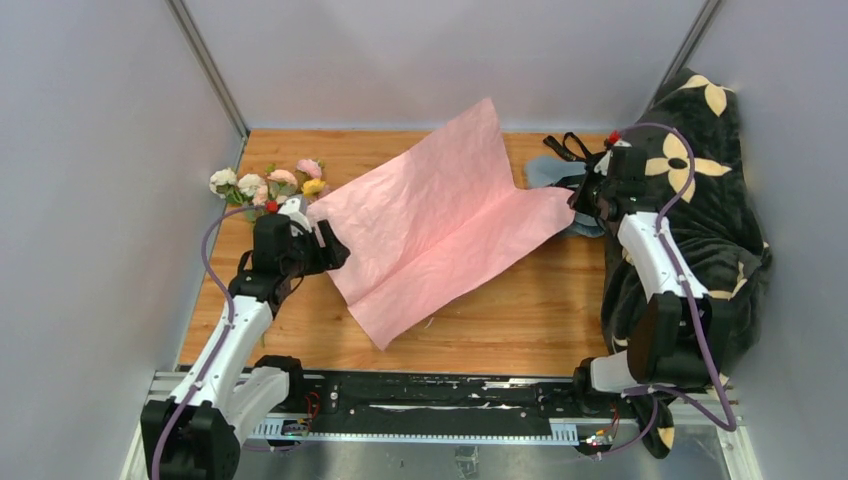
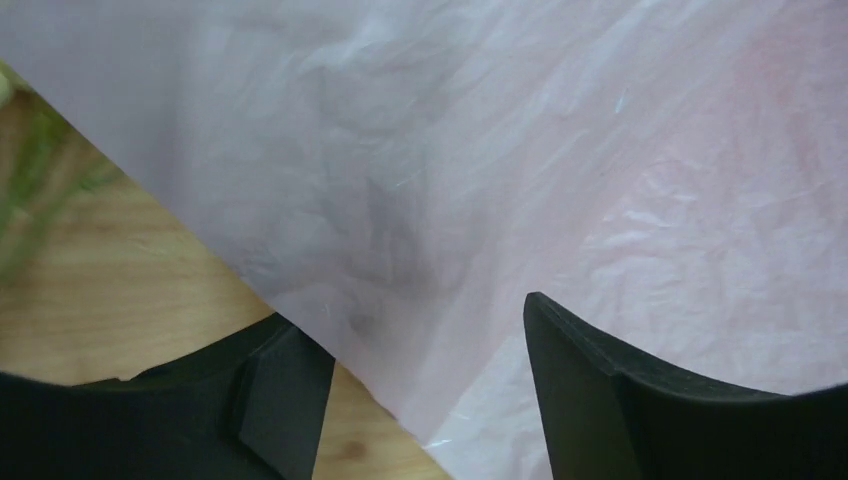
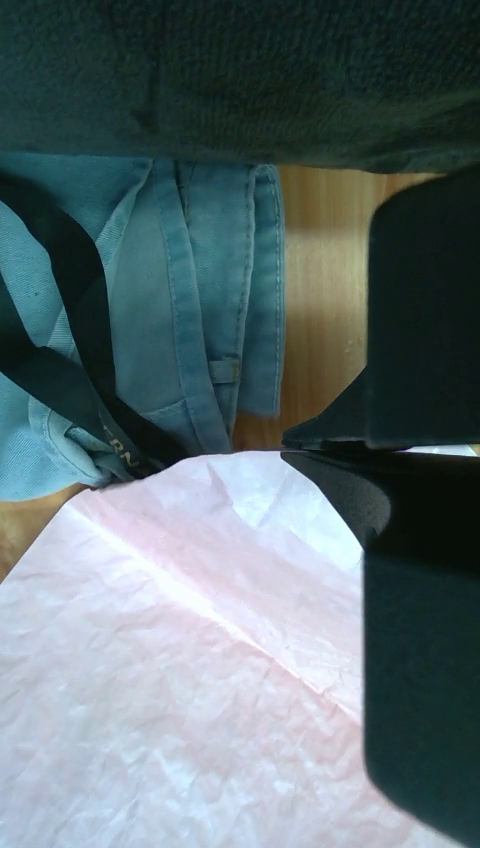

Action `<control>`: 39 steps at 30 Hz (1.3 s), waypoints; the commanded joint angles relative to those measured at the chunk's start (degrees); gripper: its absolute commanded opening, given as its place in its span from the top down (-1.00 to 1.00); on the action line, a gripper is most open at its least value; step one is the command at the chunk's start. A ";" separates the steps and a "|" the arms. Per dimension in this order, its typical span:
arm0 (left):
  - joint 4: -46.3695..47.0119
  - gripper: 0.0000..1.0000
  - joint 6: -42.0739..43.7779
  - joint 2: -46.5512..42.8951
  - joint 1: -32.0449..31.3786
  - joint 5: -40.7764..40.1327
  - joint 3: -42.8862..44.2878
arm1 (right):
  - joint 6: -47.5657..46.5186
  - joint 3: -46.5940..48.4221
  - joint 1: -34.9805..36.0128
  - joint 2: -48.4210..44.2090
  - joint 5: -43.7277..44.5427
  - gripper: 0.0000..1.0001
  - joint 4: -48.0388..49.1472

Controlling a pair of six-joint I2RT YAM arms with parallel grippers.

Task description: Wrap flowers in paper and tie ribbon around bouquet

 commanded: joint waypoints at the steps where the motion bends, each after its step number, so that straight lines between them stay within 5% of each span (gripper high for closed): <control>1: -4.17 -0.58 26.72 0.13 0.45 -8.00 6.94 | -5.06 4.63 -0.45 4.57 2.74 1.00 -4.19; 6: -18.76 -0.85 55.63 6.37 3.78 -17.19 17.31 | -8.57 11.52 -0.45 10.44 3.60 0.74 -9.08; 10: -28.75 -0.90 62.16 12.99 12.85 -17.24 24.36 | -11.31 19.65 0.69 11.97 15.78 0.16 -15.02; 16: -36.23 -0.68 76.65 21.06 26.07 -8.52 28.83 | -16.06 22.80 16.92 8.46 30.50 -0.06 -17.62; 20: -35.78 -0.41 86.63 22.17 27.71 -10.80 22.39 | -14.53 15.89 25.82 7.00 10.33 -0.04 -11.83; 25: -26.60 -0.21 89.24 24.18 30.10 -12.04 18.08 | -10.59 5.95 30.50 5.60 -12.74 0.01 2.55; 30: -22.68 -0.20 92.43 31.21 32.41 -12.81 18.01 | -10.14 4.66 31.47 6.19 -16.46 0.02 4.28; 39: -17.53 0.21 93.78 37.15 34.80 -10.24 15.64 | -8.76 8.54 34.42 8.28 -12.89 0.08 1.61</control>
